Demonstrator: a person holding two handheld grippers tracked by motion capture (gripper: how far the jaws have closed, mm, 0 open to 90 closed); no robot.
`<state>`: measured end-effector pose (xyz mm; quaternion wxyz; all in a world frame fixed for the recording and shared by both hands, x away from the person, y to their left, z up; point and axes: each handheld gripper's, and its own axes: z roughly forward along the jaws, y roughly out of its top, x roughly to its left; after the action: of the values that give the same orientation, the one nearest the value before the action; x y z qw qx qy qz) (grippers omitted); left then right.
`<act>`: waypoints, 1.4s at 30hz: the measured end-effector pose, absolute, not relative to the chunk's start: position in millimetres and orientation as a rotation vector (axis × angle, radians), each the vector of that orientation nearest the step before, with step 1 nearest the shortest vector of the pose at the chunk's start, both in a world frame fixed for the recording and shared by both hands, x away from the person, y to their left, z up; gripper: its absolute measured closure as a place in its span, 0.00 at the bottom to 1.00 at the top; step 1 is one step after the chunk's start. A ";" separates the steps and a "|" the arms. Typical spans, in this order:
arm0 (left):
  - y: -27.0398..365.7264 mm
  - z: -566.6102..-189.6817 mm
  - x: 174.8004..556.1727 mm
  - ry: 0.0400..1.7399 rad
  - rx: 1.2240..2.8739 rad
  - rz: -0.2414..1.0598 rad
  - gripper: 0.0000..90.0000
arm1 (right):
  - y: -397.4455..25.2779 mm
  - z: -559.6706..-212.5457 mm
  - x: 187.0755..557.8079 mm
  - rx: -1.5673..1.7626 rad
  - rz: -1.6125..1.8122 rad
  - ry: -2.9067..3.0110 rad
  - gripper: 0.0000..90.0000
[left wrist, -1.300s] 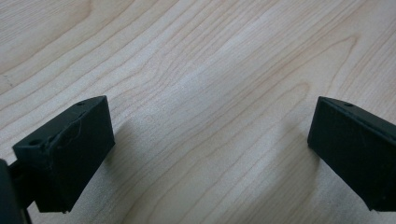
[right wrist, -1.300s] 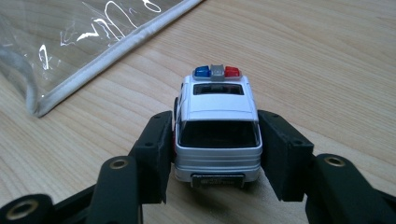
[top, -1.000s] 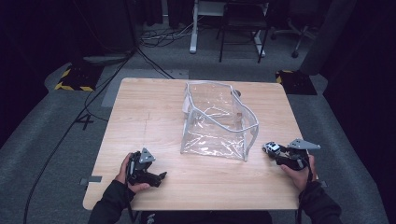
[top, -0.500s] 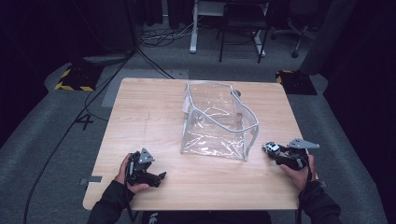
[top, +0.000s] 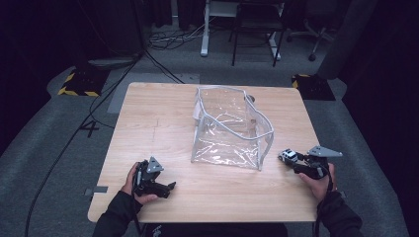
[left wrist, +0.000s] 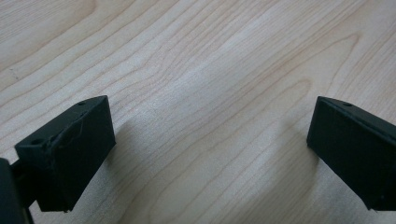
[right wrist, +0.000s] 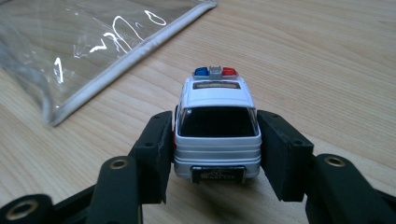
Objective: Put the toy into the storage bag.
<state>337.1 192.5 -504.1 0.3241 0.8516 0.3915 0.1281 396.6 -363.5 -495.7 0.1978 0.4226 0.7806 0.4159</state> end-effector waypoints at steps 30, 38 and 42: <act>193.1 -504.3 335.7 1.036 2.226 0.363 0.01 | -355.6 -447.6 403.7 1.036 1.169 2.242 0.54; 193.1 -504.3 335.7 1.036 2.225 0.362 0.01 | -355.3 -431.5 410.4 1.026 1.162 2.231 0.54; 193.1 -504.3 335.8 1.036 2.225 0.362 0.01 | -354.1 -422.4 413.8 1.028 1.173 2.217 0.54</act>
<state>335.8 193.1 -504.3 0.3244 0.8483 0.3952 0.1379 413.8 -354.1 -422.4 0.2140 0.3705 0.7989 0.4227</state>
